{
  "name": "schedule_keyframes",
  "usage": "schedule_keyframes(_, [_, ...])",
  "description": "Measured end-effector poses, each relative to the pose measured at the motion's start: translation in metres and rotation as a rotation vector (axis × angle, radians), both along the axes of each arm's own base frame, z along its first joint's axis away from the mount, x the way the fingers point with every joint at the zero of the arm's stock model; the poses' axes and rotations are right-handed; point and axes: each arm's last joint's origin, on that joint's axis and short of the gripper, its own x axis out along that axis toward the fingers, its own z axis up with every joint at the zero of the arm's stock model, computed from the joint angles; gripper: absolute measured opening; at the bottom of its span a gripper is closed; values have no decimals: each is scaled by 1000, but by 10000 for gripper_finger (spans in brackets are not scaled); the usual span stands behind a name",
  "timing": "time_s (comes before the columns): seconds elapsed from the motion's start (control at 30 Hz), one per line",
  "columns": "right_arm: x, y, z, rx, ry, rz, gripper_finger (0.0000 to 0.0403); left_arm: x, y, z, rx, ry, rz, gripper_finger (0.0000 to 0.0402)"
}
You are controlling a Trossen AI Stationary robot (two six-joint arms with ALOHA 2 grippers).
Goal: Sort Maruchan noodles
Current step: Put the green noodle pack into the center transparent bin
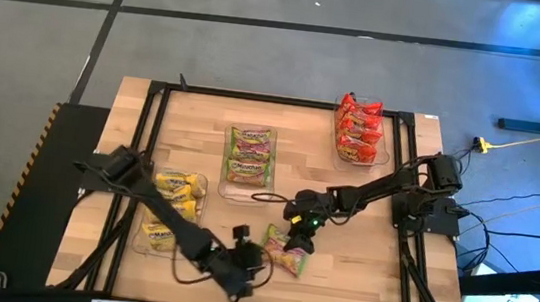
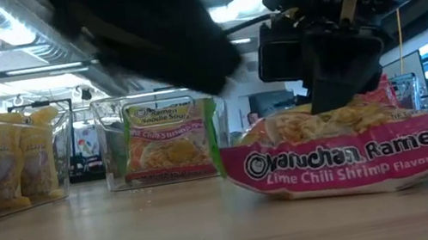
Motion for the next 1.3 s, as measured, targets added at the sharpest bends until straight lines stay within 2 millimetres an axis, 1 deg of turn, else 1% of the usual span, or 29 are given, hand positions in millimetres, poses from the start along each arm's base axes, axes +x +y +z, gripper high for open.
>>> schedule_keyframes(0.1, [1, 0, 1, -4, -25, -6, 96, -19, -9, 20, 5, 22, -40, 165])
schedule_keyframes(0.17, [2, 0, 2, -5, -41, -9, 98, -35, -17, 33, 46, 23, -57, 165])
schedule_keyframes(0.23, [3, 0, 3, -4, -40, -8, 99, -49, -26, 43, 101, -15, -48, 165])
schedule_keyframes(0.3, [5, 0, 7, -4, -50, -10, 97, -70, -34, 51, 161, -49, -47, 165])
schedule_keyframes(0.37, [10, 1, 13, -2, -79, -8, 93, -89, -40, 58, 174, -114, -30, 165])
schedule_keyframes(0.47, [20, 3, 27, -7, -147, 4, 91, -117, -42, 62, 168, -185, 4, 165])
schedule_keyframes(0.57, [29, 10, 43, -27, -224, 19, 90, -136, -44, 62, 109, -238, 30, 165])
schedule_keyframes(0.63, [36, 17, 55, -49, -293, 36, 89, -147, -45, 63, 99, -275, 53, 165])
schedule_keyframes(0.73, [49, 24, 77, -80, -378, 78, 89, -155, -49, 61, 99, -304, 65, 165])
schedule_keyframes(0.83, [64, 26, 103, -201, -410, 89, 89, -157, -52, 61, 66, -311, 65, 165])
schedule_keyframes(0.97, [79, 21, 144, -560, -417, 27, 88, -157, -53, 62, 47, -316, 65, 165])
schedule_keyframes(1.03, [84, 17, 165, -741, -437, -25, 88, -156, -53, 62, 49, -316, 66, 165])
schedule_keyframes(1.1, [86, 10, 182, -923, -438, -73, 89, -155, -52, 62, 52, -314, 69, 165])
schedule_keyframes(1.17, [88, 1, 193, -1062, -439, -100, 91, -154, -51, 62, 54, -314, 74, 165])
schedule_keyframes(1.2, [90, -4, 195, -1104, -440, -117, 92, -153, -50, 62, 55, -314, 76, 165])
schedule_keyframes(1.27, [94, -16, 194, -1133, -425, -135, 93, -151, -49, 62, 56, -313, 81, 165])
schedule_keyframes(1.3, [95, -22, 190, -1140, -400, -134, 94, -151, -49, 62, 56, -312, 82, 165])
